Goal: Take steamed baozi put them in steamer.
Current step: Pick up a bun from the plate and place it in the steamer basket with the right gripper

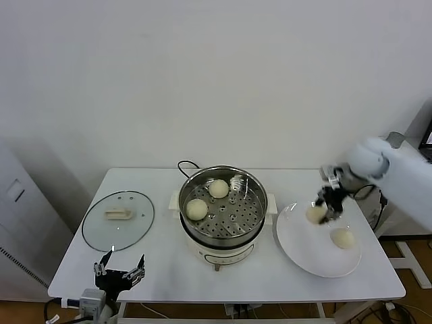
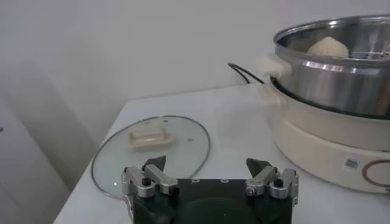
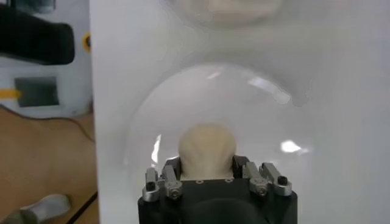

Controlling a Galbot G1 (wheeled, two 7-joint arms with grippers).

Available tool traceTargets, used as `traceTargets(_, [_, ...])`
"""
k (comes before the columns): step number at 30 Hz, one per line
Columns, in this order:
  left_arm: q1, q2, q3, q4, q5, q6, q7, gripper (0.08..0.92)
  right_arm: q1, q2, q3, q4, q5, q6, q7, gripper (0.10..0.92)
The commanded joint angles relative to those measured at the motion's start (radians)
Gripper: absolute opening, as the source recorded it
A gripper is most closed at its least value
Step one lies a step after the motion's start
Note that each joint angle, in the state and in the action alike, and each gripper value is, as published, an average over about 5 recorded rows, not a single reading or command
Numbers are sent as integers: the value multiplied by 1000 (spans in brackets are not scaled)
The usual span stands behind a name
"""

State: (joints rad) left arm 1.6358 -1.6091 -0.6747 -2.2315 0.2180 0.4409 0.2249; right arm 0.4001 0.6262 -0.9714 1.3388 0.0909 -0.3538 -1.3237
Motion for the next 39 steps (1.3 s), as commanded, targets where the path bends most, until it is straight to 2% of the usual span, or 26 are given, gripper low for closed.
traceTargets(1, [-5,-49,-7,-30,12,-4,-5,823,447,193,-311,-60,208,-39,-4,518])
traceTargets(8, [-3,-49,-17,-43,8,-12,-10,823,473,343,-358,-127,312,-12,-15,518])
traceTargets(13, [-5,-49,-18,-42,9,-14,-12,823,423,459,-361,-244,427,335,-102,518])
traceTargets(15, [-8,-49,-19,-42,8,-14,-12,823,410,488,-363,-253,422,426,-122,518])
traceTargets(21, [-10,-49,-24,-41,7,-16,-13,823,366,530,-381,-158,287,700,-67,518])
traceTargets(27, [-10,-49,-25,-41,5,-18,-15,823,286,563,-381,-49,43,900,-1,518])
traceTargets(33, [-9,-49,-19,-41,5,-19,-16,823,225,580,-357,35,-148,995,66,518])
traceTargets(39, [-9,-49,-18,-41,4,-19,-15,823,182,596,-351,76,-212,1041,100,518])
